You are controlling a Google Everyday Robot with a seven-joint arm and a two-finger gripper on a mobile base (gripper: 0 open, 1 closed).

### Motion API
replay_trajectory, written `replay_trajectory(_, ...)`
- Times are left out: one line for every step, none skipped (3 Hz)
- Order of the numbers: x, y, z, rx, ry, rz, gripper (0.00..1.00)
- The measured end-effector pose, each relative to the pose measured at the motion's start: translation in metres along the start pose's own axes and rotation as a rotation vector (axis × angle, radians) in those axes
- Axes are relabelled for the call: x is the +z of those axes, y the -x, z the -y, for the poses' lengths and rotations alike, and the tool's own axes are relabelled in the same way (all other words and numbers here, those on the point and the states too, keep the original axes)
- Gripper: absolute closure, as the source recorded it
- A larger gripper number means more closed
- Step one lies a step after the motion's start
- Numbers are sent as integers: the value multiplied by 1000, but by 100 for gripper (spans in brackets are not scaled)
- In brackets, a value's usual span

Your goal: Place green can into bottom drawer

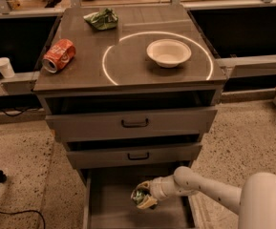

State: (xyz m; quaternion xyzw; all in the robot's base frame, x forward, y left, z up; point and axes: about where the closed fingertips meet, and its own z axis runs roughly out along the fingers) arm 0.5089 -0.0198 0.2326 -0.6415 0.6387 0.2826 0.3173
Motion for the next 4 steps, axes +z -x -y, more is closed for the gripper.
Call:
replay_trajectory(-5, -9, 1, -19, -28, 5, 40)
replay_trajectory(14, -36, 3, -58, -52, -26, 17)
replay_trajectory(19, -41, 2, -62, -56, -30, 0)
replay_trajectory(19, -41, 2, -62, -56, -30, 0)
